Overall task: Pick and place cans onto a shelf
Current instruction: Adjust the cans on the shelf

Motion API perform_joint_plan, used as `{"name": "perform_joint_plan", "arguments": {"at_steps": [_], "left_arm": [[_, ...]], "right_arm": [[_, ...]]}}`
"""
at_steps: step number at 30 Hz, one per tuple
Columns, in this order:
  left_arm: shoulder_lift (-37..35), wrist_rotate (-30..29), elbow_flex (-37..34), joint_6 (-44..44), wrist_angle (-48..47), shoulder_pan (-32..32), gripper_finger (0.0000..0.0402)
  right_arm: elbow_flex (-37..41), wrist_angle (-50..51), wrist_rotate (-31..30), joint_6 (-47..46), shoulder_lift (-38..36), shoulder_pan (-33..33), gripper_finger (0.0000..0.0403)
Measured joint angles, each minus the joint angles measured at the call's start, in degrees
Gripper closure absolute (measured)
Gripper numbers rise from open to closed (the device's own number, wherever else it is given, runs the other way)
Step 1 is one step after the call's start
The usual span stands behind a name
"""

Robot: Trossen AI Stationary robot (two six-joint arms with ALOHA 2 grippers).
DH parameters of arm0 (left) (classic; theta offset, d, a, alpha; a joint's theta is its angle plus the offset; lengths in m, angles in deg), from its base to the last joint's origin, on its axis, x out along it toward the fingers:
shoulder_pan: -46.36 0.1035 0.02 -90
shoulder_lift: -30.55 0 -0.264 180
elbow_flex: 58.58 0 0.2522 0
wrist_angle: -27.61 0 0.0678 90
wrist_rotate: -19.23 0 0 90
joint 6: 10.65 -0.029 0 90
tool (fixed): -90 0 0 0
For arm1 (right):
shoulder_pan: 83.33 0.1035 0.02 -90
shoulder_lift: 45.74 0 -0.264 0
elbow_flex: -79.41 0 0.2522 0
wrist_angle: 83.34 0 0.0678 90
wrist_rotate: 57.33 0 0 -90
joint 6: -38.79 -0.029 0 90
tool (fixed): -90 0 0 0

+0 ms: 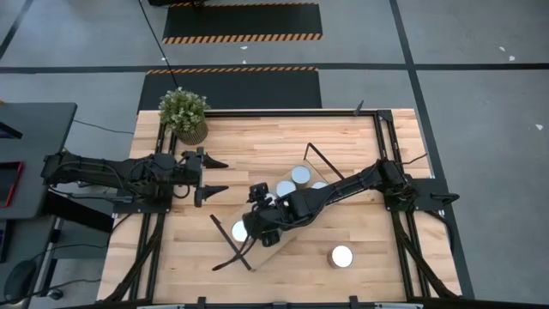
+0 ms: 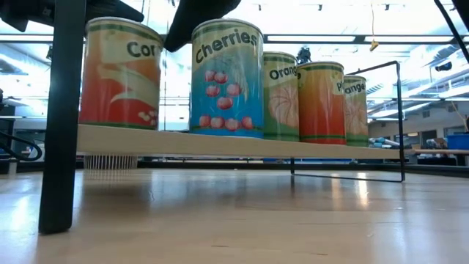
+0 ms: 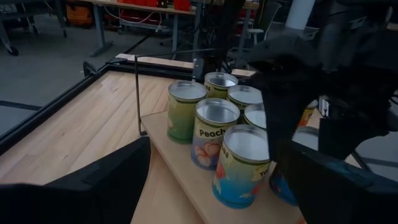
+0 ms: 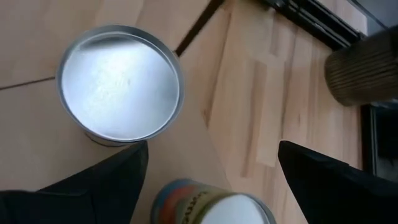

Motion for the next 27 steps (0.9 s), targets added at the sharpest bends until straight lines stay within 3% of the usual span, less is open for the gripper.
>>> {"name": "perform_joint_plan", "arguments": {"at_steps": [15, 27], "left_arm": [[0.0, 0.0, 0.0, 0.0, -0.17, -0.02, 0.0046], [0.0, 0.0, 0.0, 0.13, -0.15, -0.01, 0.0046]], "right_arm": [[-0.02, 1.05, 0.66, 0.72, -0.37, 3.85, 0.0035], [-0.04, 5.41, -4.56, -1.84, -0.37, 6.92, 0.0035]]}}
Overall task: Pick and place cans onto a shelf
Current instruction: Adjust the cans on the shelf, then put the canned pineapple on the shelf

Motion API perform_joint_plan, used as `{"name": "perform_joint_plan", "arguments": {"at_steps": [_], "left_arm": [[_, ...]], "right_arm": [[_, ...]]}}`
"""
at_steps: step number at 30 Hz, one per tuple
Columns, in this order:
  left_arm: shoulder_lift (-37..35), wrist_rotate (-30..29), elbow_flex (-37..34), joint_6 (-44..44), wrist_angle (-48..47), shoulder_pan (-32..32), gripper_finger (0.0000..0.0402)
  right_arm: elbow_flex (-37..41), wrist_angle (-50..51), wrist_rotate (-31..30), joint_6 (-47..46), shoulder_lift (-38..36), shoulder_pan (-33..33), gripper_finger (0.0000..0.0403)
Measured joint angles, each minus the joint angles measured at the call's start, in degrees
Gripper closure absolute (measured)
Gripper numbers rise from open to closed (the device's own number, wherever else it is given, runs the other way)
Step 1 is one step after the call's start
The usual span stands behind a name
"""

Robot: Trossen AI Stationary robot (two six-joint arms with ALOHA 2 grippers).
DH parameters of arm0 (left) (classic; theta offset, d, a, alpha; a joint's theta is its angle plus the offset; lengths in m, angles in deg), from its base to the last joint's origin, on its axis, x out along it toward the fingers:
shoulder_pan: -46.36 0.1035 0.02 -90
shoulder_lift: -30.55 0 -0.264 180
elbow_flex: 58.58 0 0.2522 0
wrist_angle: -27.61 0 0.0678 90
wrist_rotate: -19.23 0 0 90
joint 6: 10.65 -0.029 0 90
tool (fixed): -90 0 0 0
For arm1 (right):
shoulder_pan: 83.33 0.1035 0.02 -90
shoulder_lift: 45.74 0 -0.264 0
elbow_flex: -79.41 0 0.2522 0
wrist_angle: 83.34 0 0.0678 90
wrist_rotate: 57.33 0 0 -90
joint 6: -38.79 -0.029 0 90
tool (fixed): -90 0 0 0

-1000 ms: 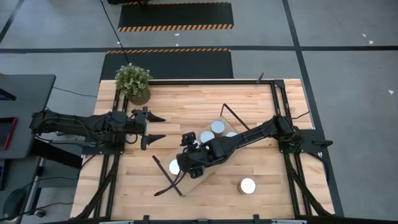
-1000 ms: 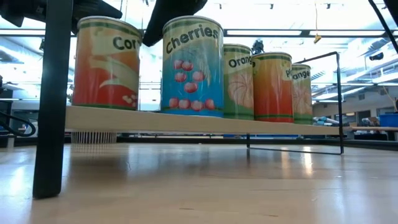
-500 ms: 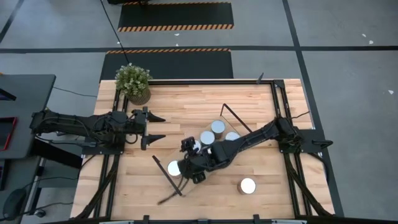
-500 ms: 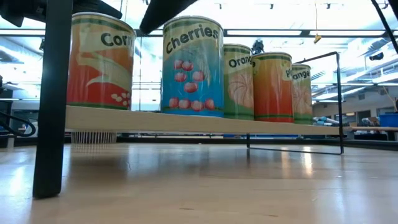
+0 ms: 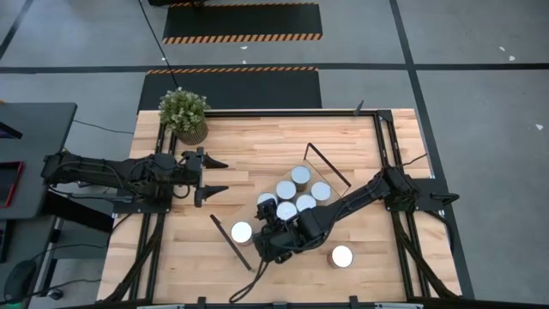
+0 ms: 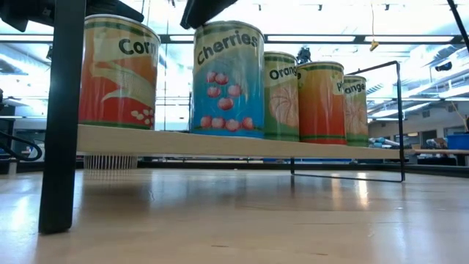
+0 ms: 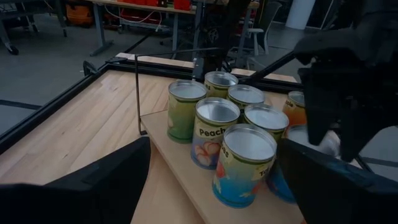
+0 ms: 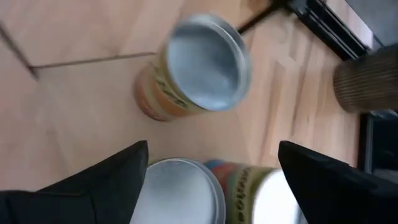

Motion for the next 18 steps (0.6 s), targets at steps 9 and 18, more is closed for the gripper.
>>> {"name": "perform_joint_plan", "arguments": {"at_steps": [9, 18], "left_arm": [[0.0, 0.01, 0.0, -0.06, 0.01, 0.02, 0.0046], [-0.01, 0.0, 0.0, -0.07, -0.13, 0.0, 0.0046]], "right_arm": [[-0.17, 0.26, -1.52, -0.41, -0.06, -0.56, 0.0035], [-5.5, 10.54, 3.81, -7.27, -0.46, 4.03, 0.0035]]}}
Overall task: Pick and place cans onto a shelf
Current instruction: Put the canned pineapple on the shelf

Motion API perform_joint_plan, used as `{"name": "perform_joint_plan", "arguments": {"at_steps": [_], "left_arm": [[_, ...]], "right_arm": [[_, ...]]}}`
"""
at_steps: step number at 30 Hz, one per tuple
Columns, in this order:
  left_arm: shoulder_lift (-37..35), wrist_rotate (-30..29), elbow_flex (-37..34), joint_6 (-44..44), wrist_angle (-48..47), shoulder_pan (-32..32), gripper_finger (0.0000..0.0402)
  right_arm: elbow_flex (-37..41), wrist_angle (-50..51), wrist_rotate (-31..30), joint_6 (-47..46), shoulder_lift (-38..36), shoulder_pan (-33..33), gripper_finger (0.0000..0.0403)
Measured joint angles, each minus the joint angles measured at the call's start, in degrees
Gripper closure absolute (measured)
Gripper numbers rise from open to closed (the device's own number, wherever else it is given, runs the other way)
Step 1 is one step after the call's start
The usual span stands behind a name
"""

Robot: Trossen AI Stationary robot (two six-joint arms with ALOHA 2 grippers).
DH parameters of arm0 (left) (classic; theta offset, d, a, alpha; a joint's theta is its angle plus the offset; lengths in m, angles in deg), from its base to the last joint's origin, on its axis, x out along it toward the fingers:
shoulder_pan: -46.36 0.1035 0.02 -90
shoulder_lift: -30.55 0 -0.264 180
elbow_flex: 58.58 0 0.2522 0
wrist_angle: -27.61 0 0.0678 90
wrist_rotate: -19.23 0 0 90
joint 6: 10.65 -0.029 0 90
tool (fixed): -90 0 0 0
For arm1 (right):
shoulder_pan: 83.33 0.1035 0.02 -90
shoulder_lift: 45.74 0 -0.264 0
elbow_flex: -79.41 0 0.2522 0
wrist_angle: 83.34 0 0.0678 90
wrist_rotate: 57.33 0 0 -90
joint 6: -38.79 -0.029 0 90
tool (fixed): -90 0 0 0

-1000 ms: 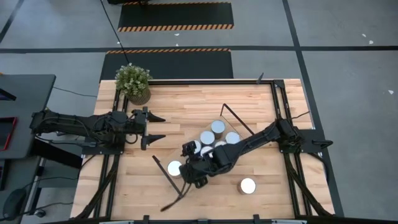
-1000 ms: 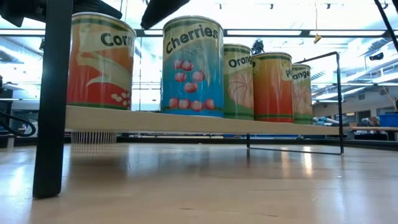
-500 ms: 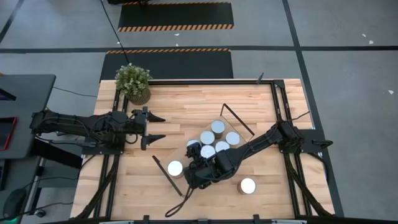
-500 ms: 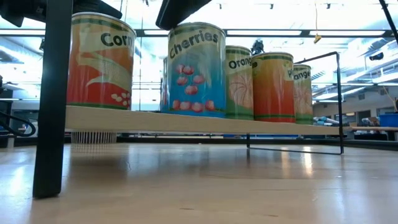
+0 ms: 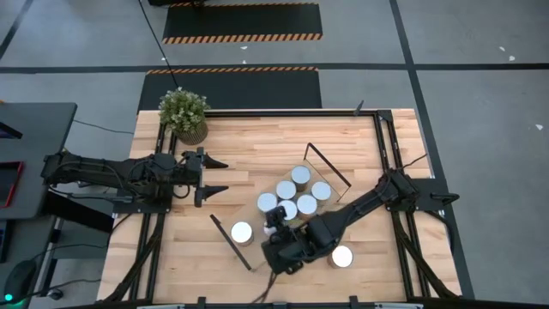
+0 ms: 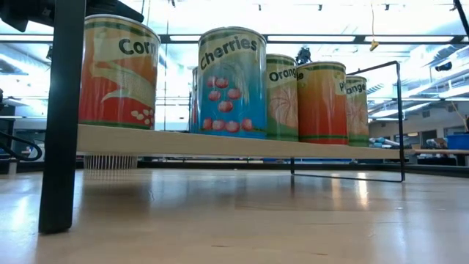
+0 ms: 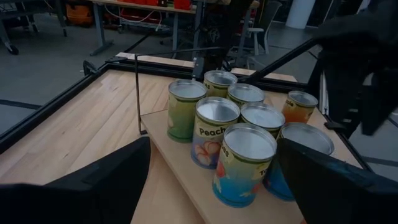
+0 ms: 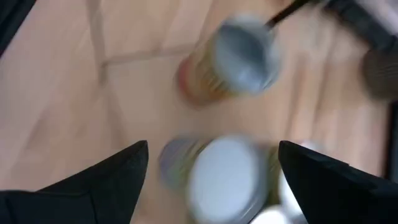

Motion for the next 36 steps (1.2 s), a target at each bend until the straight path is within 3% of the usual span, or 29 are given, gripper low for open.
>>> {"name": "perform_joint_plan", "arguments": {"at_steps": [7, 18, 24, 28, 36], "left_arm": [[0.01, 0.02, -0.02, 0.04, 0.4, 0.01, 0.0046], [-0.02, 0.02, -0.02, 0.96, 0.18, 0.01, 0.0046], [-0.01, 0.02, -0.02, 0.98, 0.16, 0.01, 0.0046], [-0.02, 0.02, -0.02, 1.02, 0.14, 0.02, 0.0046], [-0.01, 0.02, -0.02, 1.29, -0.62, 0.0, 0.0046]], "right_arm": [[2.02, 13.34, 9.95, -17.29, 0.04, 3.54, 0.0046], [11.81, 16.86, 19.41, -33.44, 0.15, 5.15, 0.0051], [14.32, 16.37, 25.15, -36.84, 0.15, 5.83, 0.0038], [16.81, 15.65, 25.33, -39.35, -1.17, 6.31, 0.0032], [33.89, 0.94, 25.53, -50.91, -13.41, 6.38, 0.0031]]}}
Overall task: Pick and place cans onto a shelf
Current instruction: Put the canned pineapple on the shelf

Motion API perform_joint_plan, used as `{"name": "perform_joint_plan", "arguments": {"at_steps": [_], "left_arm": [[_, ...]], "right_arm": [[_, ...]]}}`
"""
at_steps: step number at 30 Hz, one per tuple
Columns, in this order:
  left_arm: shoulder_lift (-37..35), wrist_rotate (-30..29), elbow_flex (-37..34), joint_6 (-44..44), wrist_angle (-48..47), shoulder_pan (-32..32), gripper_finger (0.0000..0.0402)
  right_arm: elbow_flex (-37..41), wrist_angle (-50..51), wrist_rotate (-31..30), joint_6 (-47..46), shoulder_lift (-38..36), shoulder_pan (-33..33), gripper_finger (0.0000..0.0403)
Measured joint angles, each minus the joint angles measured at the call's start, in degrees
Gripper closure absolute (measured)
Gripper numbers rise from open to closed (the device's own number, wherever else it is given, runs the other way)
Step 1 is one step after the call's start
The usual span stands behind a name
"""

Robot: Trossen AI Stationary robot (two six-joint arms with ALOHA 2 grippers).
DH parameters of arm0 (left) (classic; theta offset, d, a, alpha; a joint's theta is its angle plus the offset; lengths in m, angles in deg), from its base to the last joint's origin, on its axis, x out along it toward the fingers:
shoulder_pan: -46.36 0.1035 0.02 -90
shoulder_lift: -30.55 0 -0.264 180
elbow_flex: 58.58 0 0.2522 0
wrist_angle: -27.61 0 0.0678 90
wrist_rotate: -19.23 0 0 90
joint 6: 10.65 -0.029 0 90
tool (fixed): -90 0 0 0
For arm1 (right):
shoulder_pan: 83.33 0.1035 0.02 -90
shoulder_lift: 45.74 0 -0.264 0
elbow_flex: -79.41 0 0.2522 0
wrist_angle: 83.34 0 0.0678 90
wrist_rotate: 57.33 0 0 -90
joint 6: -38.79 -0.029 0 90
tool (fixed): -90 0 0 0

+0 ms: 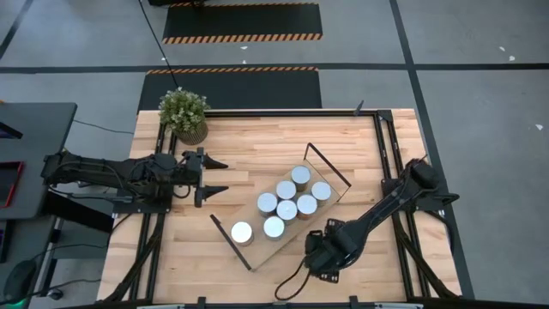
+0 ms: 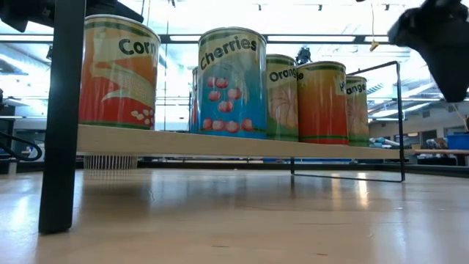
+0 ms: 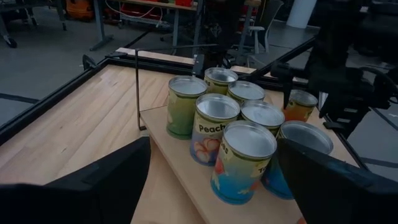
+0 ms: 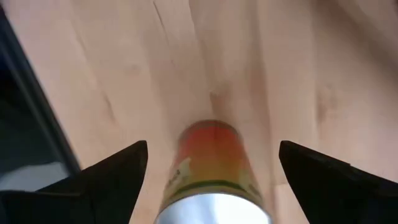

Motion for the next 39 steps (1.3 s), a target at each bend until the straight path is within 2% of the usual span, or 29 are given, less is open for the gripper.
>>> {"name": "perform_joint_plan", "arguments": {"at_steps": [4, 8, 20, 27, 33, 39], "left_arm": [[0.0, 0.0, 0.0, 0.03, -0.13, 0.01, 0.0046], [0.01, 0.0, 0.0, 0.02, -0.15, -0.01, 0.0046], [0.0, 0.0, 0.0, -0.03, -0.19, 0.0, 0.0046], [0.0, 0.0, 0.0, 0.07, -0.24, 0.01, 0.0046], [0.0, 0.0, 0.0, 0.1, -0.24, 0.01, 0.0046], [0.0, 0.0, 0.0, 0.1, -0.25, 0.0, 0.0046]], "right_arm": [[7.0, -8.0, 2.89, -5.46, -3.43, -0.11, 0.0031], [10.21, -7.82, 4.7, -8.06, -4.01, -0.11, 0.0031], [11.61, -6.07, 9.65, -7.83, -3.64, 0.55, 0.004], [12.91, -5.68, 10.17, -5.61, -3.66, 0.55, 0.007], [6.69, -3.07, 9.59, -0.9, -3.57, -0.75, 0.008], [-6.29, 1.01, 0.45, 8.92, -3.64, -1.68, 0.0078]]}}
